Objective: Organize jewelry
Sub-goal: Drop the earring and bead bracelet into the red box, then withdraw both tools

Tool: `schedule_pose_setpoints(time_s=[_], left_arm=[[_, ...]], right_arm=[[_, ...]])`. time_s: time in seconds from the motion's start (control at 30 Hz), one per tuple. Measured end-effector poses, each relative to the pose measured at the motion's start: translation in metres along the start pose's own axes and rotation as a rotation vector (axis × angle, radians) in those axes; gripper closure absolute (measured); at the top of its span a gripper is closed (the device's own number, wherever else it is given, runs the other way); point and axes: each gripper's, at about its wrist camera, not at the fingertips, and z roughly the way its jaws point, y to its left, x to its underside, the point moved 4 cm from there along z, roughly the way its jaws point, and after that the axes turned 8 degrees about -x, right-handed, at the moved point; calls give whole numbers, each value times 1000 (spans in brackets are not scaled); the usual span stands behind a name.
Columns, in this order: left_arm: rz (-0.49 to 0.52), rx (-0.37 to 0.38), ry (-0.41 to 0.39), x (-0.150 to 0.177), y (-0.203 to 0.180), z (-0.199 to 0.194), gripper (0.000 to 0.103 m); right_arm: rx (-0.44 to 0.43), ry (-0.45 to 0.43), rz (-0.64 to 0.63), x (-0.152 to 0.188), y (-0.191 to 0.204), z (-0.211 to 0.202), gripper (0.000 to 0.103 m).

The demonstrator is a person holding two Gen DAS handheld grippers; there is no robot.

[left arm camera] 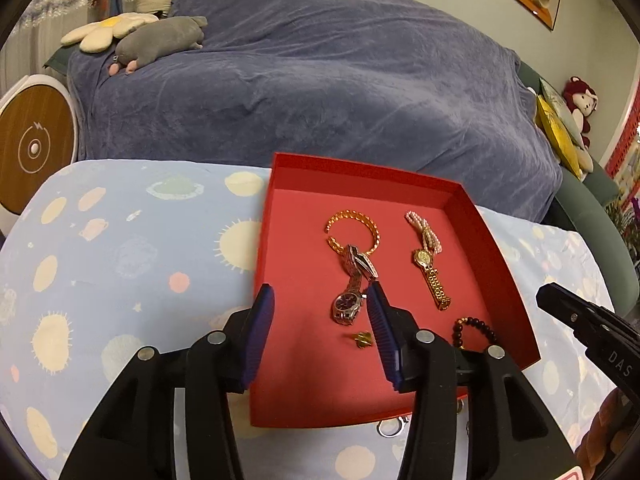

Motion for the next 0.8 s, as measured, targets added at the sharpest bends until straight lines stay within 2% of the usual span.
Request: schedule_pose_setpoints(time_s=[0.07,0.23,0.43,0.5,0.63,0.8], left_arm=[[-8,-11,-15,0,8,-13,55],[-16,-47,-20,14,25,-41,55],[-24,-42,22,48,27,-59,53],[-13,-47,32,63,24,-63,47],[36,-37,65,92,10,-59,44],[111,-25,105,111,-9,-45,44]], right_arm=[[-12,-18,2,1,3,-9,77],[-4,-12,-51,19,14,-27,77],[-27,46,-64,50,19,-37,75],[-26,63,-72,62,19,-39,68],[-1,120,-85,85,11,-34,68],[40,173,-68,102,-7,-21,68]])
